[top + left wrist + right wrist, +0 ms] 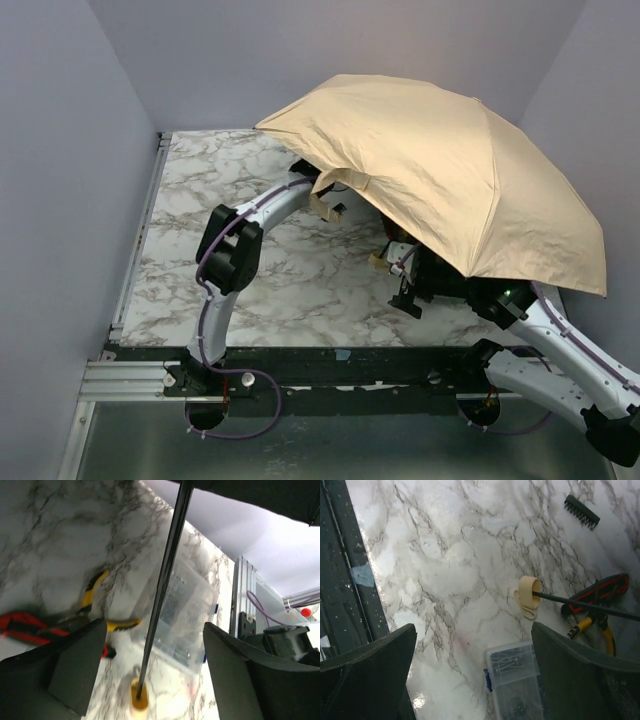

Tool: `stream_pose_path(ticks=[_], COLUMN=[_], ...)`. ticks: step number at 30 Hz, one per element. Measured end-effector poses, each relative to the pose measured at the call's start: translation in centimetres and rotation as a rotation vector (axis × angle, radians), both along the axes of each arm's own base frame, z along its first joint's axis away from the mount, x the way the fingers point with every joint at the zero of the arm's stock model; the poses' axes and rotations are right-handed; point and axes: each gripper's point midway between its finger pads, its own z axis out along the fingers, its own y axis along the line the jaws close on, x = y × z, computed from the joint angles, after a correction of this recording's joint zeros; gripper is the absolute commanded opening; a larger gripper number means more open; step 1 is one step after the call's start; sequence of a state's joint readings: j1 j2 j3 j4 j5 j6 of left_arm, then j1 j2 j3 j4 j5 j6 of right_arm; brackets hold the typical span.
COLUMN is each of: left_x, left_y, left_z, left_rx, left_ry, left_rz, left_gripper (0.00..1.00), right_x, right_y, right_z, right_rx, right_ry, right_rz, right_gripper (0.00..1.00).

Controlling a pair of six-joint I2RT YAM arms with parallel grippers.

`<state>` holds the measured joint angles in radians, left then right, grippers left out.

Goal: Open the umbrella

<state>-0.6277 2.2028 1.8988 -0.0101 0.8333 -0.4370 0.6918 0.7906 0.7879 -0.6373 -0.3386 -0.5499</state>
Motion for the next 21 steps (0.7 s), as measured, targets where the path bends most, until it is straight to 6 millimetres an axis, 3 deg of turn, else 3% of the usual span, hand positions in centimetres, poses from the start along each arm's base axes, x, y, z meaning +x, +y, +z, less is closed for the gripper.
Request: stream_pose_path(ticks=[9, 14, 21], left_x=[-2.0, -4.3, -7.3], left_y=[7.7, 12.8, 20.0], left_z=[1.3, -1.8, -5.8], left_rx=[0.039, 0.122, 0.333], left_ry=[0.003, 0.090, 0.112], left_rz=[0.088, 0.143, 0.183], left_gripper=[0.98, 0.99, 0.99], right_x=[-0.2, -0.2, -0.4], right_y=[-0.6, -0.8, -2.2], right_z=[-2.9, -3.6, -6.2], right_rx=[-0.058, -0.090, -0.184], right_ry=[0.003, 0.000, 0.033], right_rz=[0.019, 0.040, 0.029], right_gripper=[0.99, 0.99, 0.99])
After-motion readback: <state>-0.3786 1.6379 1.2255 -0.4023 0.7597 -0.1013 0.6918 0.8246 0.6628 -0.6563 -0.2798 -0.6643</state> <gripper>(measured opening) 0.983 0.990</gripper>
